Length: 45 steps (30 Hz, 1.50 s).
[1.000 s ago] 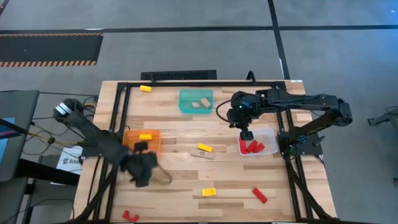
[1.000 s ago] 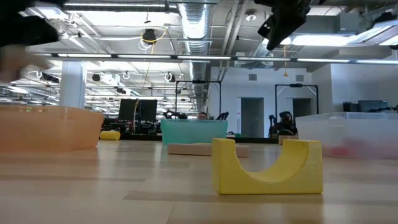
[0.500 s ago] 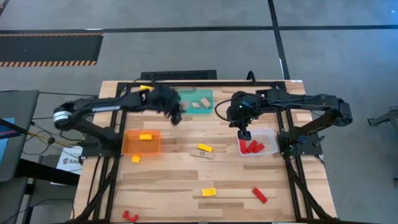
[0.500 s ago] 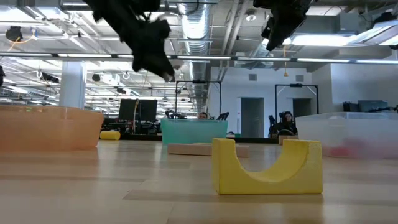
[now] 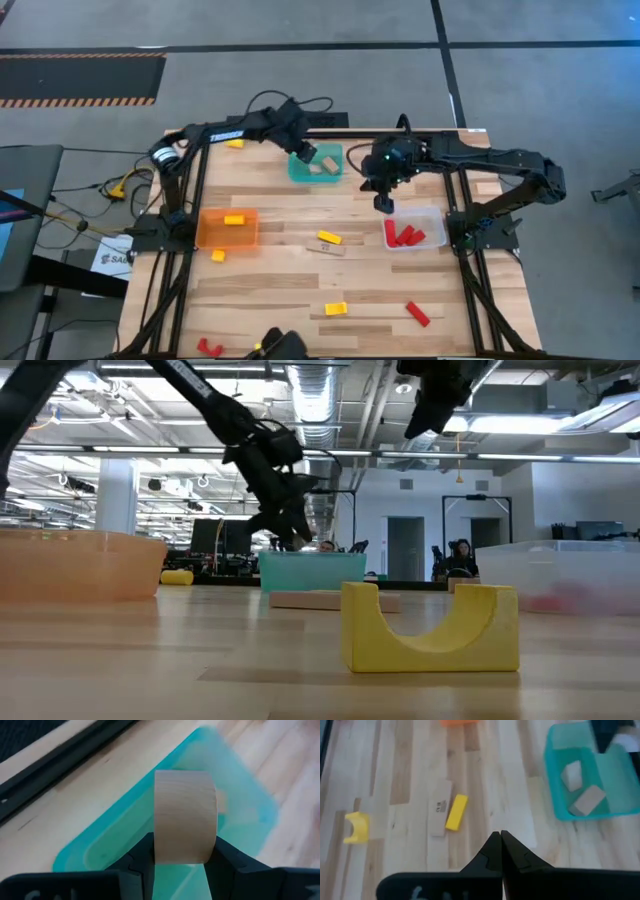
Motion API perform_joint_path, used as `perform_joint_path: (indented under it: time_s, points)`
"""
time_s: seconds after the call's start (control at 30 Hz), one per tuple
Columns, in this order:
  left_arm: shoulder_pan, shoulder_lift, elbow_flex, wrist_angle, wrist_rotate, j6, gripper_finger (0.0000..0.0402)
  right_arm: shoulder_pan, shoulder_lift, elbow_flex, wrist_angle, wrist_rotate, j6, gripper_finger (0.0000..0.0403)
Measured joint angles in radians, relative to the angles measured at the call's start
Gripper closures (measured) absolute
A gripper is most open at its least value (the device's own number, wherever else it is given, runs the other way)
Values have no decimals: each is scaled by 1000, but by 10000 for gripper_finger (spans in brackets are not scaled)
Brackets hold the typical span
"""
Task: Sort & place blocks by color
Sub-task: Put the brown block into the green bin, then put the yellow block into the orange bin
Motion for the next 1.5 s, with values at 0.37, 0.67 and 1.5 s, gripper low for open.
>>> perform_joint_path:
  time_s: [0.37, 0.67, 1.5]
  points:
    - [-4, 120, 236, -265, -65, 57, 293, -23, 0, 0, -3, 0, 36, 394]
    - [-2, 116, 237, -328, -54, 80, 106, -23, 0, 0, -1, 0, 33, 394]
    - [-232, -656, -239, -190, -305, 145, 125, -133, 22, 0, -9, -54, 65, 331]
